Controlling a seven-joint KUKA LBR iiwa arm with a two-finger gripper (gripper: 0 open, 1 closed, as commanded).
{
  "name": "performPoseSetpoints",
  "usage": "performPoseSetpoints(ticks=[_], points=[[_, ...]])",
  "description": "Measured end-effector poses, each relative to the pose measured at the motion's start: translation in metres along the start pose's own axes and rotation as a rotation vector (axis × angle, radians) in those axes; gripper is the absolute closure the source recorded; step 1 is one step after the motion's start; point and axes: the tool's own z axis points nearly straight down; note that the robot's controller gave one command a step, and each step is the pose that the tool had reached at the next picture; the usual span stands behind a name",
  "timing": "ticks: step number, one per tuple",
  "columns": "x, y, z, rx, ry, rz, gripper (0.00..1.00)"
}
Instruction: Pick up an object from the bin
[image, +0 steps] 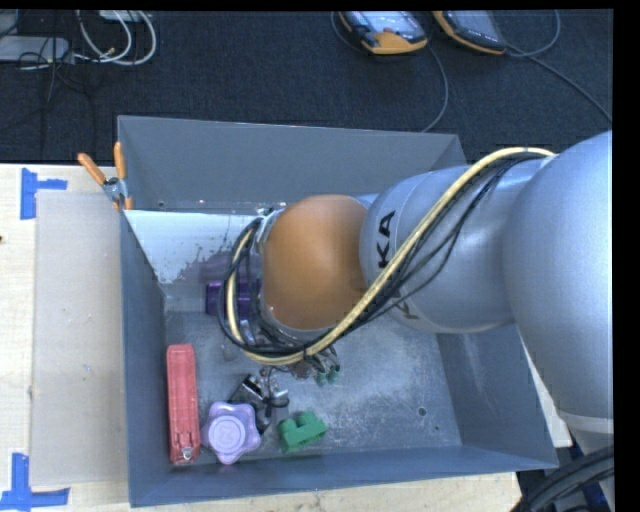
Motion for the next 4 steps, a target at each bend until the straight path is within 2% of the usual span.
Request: performPoseSetpoints(ticks=[1, 2, 3, 4], points=[[0.03, 0.028, 0.001, -0.001, -0.007, -0.06, 0.0], [0.041, 0.034, 0.036, 0.0, -0.003, -0.364, 0.0], [0.035, 0.019, 0.053, -0.004, -0.011, -0.394, 1.0], [0.035, 0.019, 0.053, -0.004, -0.011, -0.394, 1.0]])
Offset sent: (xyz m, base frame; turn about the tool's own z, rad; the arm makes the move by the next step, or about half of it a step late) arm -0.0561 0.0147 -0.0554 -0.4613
